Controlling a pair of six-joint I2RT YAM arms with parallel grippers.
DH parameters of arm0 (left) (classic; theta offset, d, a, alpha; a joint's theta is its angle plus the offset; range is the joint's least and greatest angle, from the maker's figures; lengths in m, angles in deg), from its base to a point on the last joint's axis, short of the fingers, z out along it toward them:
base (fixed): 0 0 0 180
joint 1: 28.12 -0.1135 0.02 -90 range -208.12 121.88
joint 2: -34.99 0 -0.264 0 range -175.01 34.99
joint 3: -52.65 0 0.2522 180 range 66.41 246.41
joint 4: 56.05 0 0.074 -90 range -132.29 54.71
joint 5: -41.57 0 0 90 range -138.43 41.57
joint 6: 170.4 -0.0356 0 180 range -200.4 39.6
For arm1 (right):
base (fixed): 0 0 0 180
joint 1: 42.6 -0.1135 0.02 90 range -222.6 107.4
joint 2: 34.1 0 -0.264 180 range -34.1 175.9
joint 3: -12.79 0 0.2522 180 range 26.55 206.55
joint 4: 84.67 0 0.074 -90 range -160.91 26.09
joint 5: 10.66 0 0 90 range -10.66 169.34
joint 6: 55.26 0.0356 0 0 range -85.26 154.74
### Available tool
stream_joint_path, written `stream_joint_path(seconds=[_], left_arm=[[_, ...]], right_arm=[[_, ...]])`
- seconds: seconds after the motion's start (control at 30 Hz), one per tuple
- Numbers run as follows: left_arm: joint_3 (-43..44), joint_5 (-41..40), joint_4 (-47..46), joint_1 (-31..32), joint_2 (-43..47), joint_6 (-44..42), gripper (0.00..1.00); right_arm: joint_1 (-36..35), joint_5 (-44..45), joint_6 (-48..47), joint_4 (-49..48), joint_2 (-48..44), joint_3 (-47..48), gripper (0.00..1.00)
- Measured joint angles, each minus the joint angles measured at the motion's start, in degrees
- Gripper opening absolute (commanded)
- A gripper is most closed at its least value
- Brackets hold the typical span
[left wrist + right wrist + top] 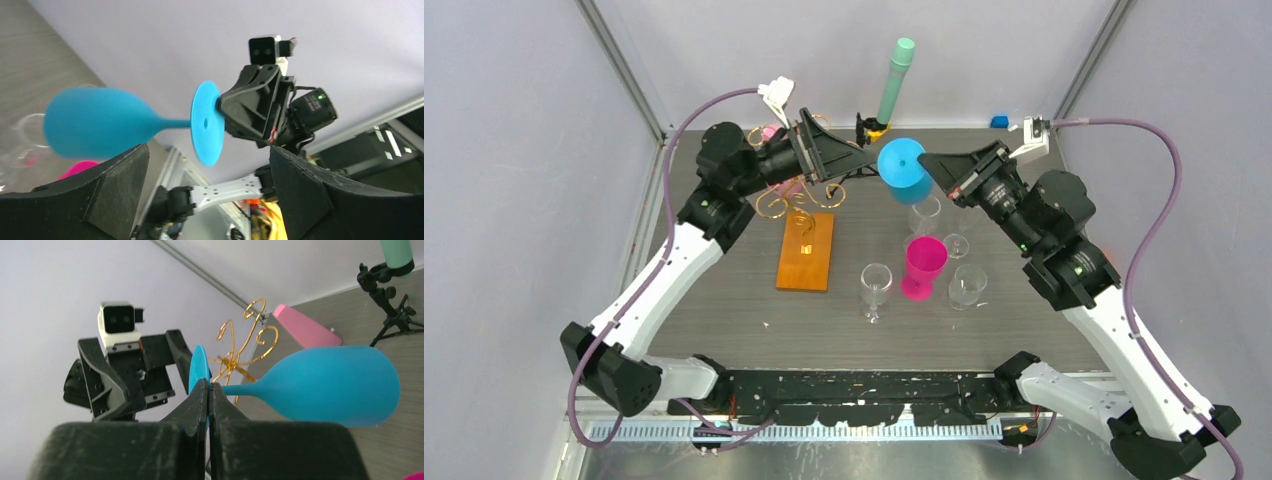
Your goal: Take the wine glass off the wine glass rack
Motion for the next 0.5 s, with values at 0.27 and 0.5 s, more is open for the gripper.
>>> stream_joint_path(seconds=[0.27,0.5], left_arm=[[-1.6,2.6,-11.2,7.1,-3.0,10.4,0.78],[-3.8,3.8,-13.6,9.1,-2.8,12.7,0.63]], right_arm=[[0.0,-5.4,-0.7,7.1,-5.5,-0.9,0.0],[0.0,-7.8,-0.6,8.0,-6.2,-1.9,0.0]])
